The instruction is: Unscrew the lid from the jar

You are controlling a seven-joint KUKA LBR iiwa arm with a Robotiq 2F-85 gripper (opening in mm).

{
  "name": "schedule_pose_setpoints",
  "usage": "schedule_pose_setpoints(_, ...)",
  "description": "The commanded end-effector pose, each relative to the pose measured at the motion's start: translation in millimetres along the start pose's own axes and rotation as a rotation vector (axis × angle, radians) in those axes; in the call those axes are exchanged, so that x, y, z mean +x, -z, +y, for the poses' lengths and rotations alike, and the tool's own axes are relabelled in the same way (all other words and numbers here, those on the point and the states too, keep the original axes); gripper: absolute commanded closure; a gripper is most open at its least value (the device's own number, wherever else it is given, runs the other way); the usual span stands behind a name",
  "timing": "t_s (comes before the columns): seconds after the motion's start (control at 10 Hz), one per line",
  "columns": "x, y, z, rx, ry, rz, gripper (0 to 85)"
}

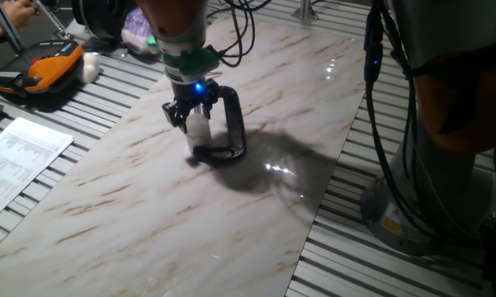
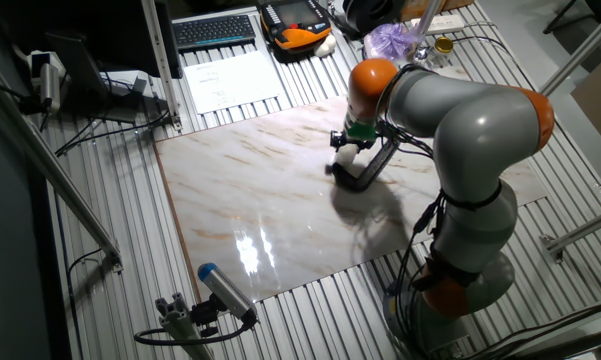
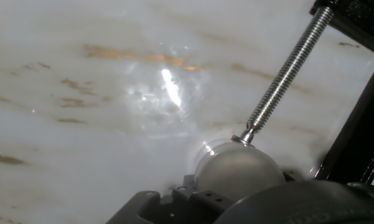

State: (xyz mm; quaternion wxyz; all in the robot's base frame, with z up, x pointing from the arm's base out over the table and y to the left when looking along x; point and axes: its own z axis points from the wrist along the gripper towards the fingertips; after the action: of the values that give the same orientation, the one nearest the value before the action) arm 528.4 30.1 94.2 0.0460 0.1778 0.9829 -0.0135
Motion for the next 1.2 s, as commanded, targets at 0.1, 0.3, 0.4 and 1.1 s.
schedule_pose_setpoints(0.1, 0.2, -0.1, 0.2, -0.005, 0.046, -0.015, 34.0)
schedule_pose_setpoints(0.3, 0.0, -0.9, 0.4, -0.021, 0.1, -0.02, 34.0)
schedule_pose_setpoints(0.4, -0.1, -1.1, 0.5, -0.026, 0.127, -0.023, 34.0)
schedule_pose_setpoints(1.1, 0.1, -0.8, 0.7, -0.053, 0.285, -0.075, 34.0)
